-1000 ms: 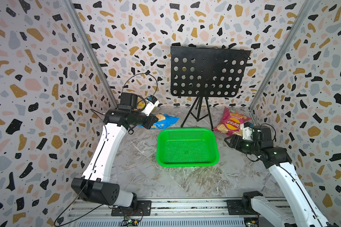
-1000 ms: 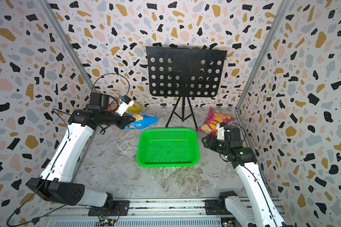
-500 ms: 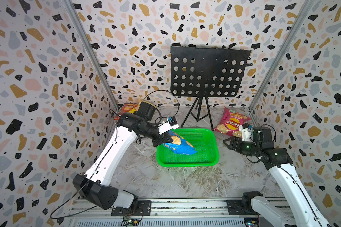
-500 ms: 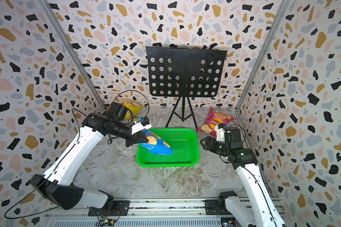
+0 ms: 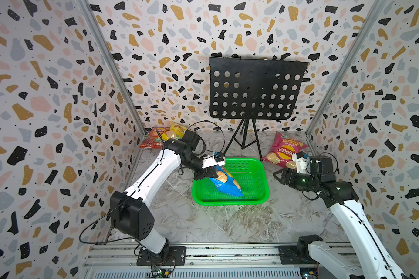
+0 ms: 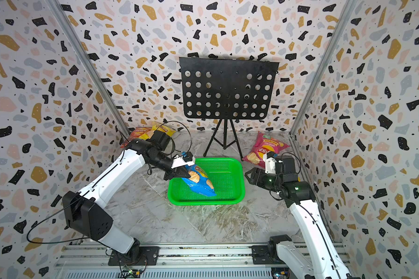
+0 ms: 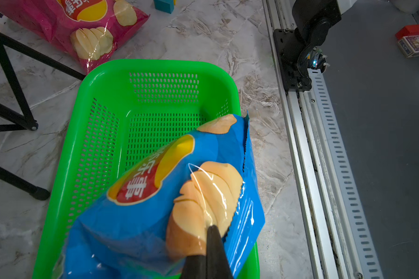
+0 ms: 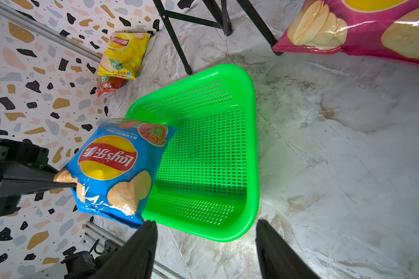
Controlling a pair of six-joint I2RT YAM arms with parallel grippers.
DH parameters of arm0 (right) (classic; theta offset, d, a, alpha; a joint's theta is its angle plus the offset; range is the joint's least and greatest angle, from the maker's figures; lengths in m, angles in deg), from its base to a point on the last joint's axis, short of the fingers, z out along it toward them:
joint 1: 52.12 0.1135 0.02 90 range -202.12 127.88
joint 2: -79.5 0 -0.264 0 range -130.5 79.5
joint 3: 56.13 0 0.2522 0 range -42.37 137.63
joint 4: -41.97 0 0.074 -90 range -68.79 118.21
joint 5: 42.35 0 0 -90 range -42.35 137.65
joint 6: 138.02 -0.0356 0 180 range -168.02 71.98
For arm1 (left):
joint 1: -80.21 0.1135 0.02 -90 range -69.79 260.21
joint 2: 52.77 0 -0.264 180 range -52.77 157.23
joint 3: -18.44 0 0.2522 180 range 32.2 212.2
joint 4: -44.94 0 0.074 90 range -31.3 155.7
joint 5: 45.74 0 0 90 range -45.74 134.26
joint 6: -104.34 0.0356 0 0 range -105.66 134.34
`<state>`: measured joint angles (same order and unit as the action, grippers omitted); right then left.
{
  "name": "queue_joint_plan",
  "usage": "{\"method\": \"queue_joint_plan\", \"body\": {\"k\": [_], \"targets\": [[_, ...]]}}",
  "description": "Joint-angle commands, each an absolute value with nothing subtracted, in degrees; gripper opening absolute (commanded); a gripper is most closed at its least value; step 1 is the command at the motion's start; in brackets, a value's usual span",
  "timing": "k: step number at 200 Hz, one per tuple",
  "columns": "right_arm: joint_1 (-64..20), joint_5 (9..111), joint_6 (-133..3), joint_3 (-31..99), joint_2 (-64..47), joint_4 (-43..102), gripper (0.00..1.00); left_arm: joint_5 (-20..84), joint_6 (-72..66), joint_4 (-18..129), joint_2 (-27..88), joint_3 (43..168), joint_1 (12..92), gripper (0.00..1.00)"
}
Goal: Put the potato chips into the basket
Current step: Place the potato chip in the basket.
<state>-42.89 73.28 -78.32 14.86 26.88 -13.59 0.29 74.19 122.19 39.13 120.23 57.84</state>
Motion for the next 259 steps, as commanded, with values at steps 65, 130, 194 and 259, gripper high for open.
{"method": "queue_joint_plan", "body": {"k": [65,130,194,259], "targets": [[-42.72,76.71,-77.73,14.16,25.42,-12.20,0.68,8.45,79.00,112.85,35.38,109.93,57.70,0.63],[-37.09,76.46,-79.22,15.91,21.57,-10.56,0.62,8.33,64.16,117.51,23.06,114.72,65.26,1.00],[-15.34,61.84,-78.20,28.02,3.99,-10.14,0.58,12.51,36.49,108.81,18.50,102.87,80.13,1.00],[-7.01,53.98,-75.83,47.13,-16.44,-14.63,0.59,21.73,28.20,102.00,13.31,89.34,86.98,1.00]]}}
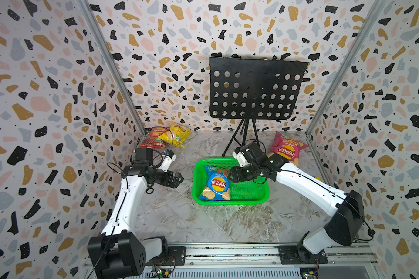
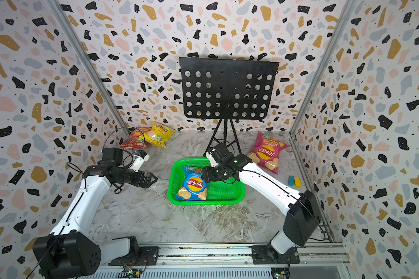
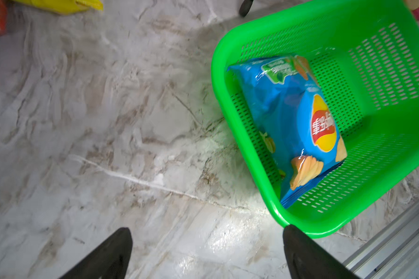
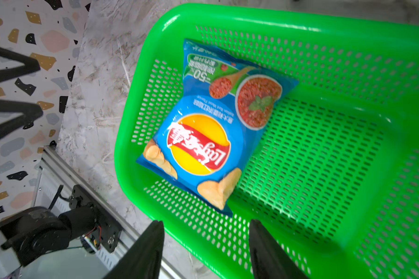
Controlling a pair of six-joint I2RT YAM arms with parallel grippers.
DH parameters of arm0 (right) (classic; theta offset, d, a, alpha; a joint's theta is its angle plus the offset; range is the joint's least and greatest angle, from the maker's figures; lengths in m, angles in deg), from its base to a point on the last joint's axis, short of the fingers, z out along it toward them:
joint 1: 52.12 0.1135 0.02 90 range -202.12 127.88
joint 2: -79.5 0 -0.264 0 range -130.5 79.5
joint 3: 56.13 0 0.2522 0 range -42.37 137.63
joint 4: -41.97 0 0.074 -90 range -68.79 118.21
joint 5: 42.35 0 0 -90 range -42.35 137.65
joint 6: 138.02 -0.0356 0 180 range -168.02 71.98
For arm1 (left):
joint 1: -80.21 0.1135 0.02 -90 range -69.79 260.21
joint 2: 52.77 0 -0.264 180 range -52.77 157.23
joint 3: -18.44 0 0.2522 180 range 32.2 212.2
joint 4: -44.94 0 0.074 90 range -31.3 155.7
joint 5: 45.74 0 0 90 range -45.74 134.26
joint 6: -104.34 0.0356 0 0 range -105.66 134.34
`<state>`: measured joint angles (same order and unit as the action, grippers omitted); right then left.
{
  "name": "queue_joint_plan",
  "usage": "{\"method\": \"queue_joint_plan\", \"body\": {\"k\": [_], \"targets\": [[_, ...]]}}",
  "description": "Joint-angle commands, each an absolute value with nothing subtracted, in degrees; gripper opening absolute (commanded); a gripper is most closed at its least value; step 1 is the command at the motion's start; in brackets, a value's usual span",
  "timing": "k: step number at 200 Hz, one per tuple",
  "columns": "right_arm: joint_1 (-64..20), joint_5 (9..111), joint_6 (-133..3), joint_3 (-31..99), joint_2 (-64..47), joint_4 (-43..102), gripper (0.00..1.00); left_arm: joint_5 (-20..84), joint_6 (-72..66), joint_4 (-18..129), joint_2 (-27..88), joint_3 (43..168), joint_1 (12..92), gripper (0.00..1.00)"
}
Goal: Put the potato chips into the basket
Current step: Place the potato chip in the basket.
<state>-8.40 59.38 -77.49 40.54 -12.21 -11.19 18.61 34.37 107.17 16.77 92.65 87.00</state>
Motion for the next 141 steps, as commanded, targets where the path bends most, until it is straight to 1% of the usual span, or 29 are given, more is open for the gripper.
{"method": "queue_joint_plan", "body": {"k": [1,9,19,40,79,111,141], "targets": [[-6.98,53.85,-75.77,47.42,-16.73,-14.74,0.59,21.65,27.86,101.62,13.14,89.03,86.98,1.00],[-6.62,52.66,-75.41,49.65,-18.71,-15.56,0.58,20.52,25.99,99.35,12.36,86.72,86.96,1.00],[-6.34,51.06,-75.01,51.95,-21.12,-16.19,0.57,18.92,27.87,99.54,11.89,85.47,86.98,1.00],[-6.00,50.05,-74.26,55.62,-25.43,-16.85,0.55,23.59,27.80,98.77,11.36,84.53,86.98,1.00],[-3.73,48.38,-72.77,61.30,-32.16,-18.68,0.56,24.73,26.92,98.00,12.08,84.56,86.97,1.00],[-2.49,46.62,-72.62,62.23,-35.72,-19.34,0.59,26.84,26.51,97.58,12.62,84.61,86.98,1.00],[-1.78,47.01,-72.50,61.34,-37.77,-17.92,0.61,28.53,25.86,97.12,13.28,84.85,86.97,1.00]]}}
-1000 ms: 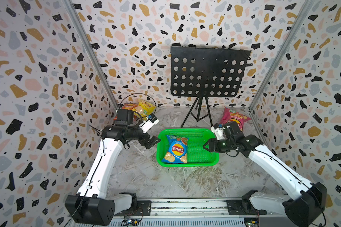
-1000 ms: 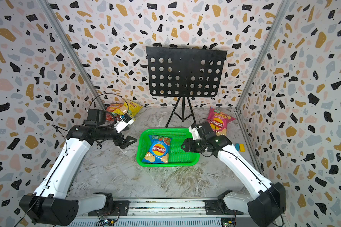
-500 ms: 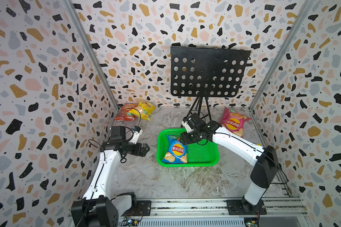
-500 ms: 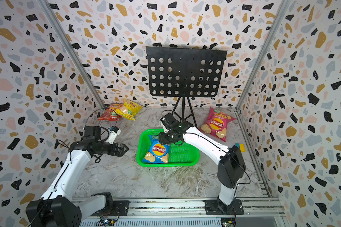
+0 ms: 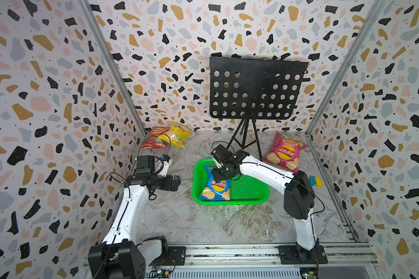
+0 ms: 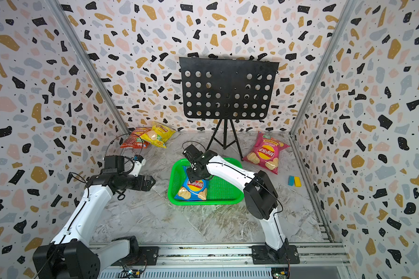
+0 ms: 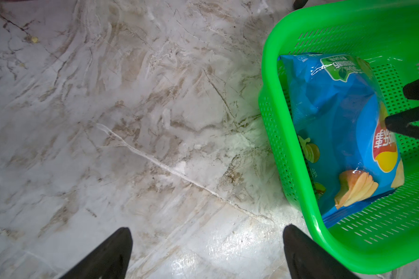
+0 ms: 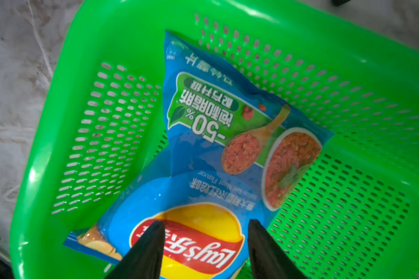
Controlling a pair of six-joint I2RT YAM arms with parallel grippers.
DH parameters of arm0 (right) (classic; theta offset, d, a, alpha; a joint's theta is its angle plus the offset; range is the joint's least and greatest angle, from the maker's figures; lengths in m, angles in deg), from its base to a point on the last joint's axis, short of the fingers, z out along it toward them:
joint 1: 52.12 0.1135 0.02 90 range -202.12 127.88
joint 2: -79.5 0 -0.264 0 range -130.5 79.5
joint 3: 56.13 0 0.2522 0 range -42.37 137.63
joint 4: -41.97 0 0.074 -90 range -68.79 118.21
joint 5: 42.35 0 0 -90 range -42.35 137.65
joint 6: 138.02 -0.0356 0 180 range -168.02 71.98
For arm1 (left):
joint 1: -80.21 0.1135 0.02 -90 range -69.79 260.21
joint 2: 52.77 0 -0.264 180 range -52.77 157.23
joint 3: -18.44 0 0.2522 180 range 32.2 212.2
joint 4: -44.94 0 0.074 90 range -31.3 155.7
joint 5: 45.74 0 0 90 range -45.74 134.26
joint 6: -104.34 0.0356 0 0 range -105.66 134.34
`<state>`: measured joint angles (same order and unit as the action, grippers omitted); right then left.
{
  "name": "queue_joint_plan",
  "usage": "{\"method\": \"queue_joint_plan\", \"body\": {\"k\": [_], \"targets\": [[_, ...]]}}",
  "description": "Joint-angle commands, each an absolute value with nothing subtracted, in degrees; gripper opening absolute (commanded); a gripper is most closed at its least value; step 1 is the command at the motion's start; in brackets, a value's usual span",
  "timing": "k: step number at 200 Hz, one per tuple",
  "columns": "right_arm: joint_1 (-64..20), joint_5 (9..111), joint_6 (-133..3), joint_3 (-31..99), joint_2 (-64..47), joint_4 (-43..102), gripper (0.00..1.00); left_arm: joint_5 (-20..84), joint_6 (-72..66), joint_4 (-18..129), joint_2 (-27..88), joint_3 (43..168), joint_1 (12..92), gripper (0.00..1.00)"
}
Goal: Put the potato chips into the basket
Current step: Place the potato chip in the basket.
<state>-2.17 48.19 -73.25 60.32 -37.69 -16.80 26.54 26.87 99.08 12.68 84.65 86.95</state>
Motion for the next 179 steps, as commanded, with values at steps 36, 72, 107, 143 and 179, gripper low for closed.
{"method": "queue_joint_plan", "body": {"k": [36,72,107,143,179], "targets": [[-0.88,46.76,-72.19,60.62,-39.84,-17.50,0.64,28.96,25.57,97.05,13.87,85.12,86.98,1.00],[-0.77,47.04,-71.86,60.37,-40.52,-17.84,0.67,28.54,25.37,97.27,14.21,85.80,86.98,1.00],[-0.71,46.73,-70.46,61.77,-37.54,-19.25,0.70,28.43,26.17,98.29,14.29,88.28,86.98,1.00],[-0.73,45.71,-68.97,63.72,-31.08,-20.61,0.79,29.30,27.37,98.93,16.08,95.01,86.93,1.00],[-0.75,44.82,-69.38,64.35,-24.13,-20.69,0.82,30.54,24.22,99.17,23.90,105.89,86.98,1.00]]}}
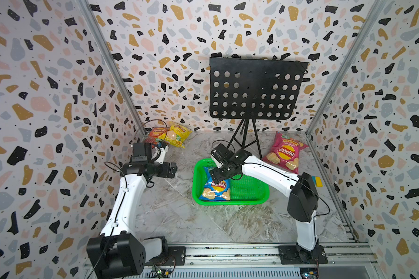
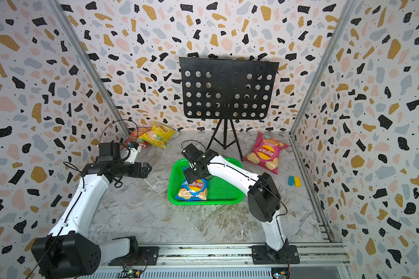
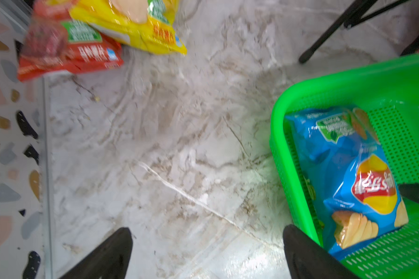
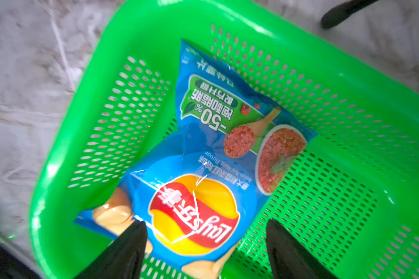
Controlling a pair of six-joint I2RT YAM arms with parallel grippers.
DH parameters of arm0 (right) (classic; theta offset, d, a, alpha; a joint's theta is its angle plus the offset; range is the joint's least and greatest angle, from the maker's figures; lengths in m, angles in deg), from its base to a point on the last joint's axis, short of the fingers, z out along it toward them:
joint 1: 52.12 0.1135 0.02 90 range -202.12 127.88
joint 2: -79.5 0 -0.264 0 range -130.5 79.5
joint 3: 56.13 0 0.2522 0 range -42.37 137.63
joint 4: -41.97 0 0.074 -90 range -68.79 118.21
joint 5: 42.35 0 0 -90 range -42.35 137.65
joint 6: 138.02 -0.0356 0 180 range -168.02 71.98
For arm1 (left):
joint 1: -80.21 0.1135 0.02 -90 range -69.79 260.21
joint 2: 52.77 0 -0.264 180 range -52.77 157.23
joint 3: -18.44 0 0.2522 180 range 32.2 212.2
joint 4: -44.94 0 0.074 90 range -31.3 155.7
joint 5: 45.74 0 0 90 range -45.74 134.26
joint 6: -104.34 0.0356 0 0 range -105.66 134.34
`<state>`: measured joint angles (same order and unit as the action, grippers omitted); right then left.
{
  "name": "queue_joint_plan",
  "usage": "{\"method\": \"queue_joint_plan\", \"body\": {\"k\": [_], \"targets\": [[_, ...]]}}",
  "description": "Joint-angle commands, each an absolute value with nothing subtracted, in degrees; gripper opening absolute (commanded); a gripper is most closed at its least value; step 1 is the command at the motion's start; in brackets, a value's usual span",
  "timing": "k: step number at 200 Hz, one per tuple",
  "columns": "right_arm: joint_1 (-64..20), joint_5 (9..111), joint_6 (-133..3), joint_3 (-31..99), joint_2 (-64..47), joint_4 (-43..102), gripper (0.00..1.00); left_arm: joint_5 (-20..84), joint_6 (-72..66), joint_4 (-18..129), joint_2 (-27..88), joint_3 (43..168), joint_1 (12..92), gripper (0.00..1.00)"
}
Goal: Put the potato chips into the basket
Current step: Place the potato chip in the basket, then pick up the potato chip from the corner of the board.
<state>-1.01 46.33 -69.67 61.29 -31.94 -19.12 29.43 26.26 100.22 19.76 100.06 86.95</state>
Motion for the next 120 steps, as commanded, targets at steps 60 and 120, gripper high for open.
{"method": "queue_joint_plan", "body": {"k": [60,120], "targets": [[-0.82,45.10,-71.84,54.78,-11.07,-16.96,0.82,31.03,19.56,94.28,41.09,118.21,86.98,0.91],[-0.84,44.73,-72.89,42.63,-0.57,-16.29,0.82,38.72,31.95,99.17,61.16,141.02,81.58,0.88]]}}
